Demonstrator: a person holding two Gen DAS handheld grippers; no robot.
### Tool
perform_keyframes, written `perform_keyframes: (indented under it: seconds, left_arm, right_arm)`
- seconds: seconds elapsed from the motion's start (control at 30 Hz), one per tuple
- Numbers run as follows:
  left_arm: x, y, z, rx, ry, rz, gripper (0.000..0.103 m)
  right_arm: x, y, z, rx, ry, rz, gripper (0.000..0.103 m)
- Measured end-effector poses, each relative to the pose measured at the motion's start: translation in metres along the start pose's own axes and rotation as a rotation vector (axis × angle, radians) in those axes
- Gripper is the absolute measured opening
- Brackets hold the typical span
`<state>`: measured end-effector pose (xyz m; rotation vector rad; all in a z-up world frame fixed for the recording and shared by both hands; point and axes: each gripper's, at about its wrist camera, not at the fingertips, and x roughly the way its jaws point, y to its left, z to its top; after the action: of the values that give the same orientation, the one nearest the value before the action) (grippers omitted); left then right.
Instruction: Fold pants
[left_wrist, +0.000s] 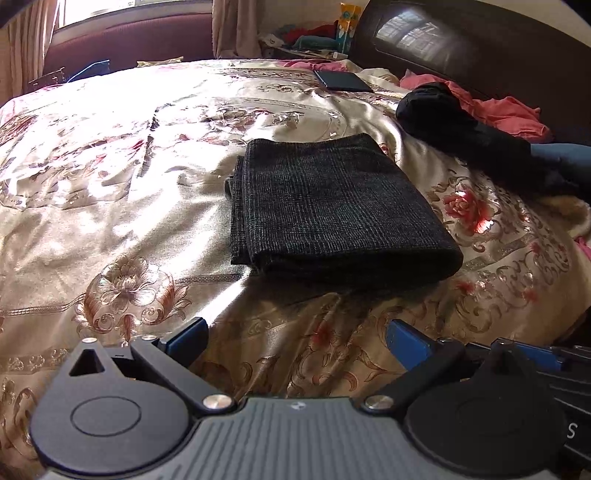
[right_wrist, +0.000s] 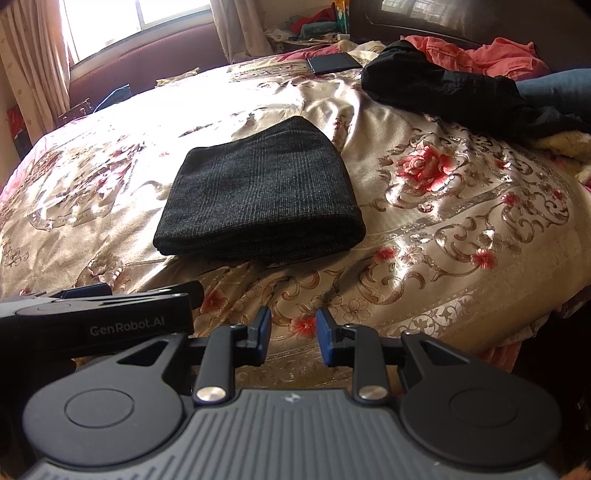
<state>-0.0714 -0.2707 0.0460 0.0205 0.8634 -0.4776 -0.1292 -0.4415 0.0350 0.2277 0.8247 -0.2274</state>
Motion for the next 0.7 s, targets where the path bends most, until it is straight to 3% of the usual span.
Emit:
perform_keyframes:
  seconds: [0.7]
  left_arm:
    - [0.0007, 0.0015, -0.0002, -0.014, 0.005, -0.005, 0.103]
  right_arm:
    - [0.0002, -0.0001, 0.0003, -0.002, 0.0, 0.0, 0.028]
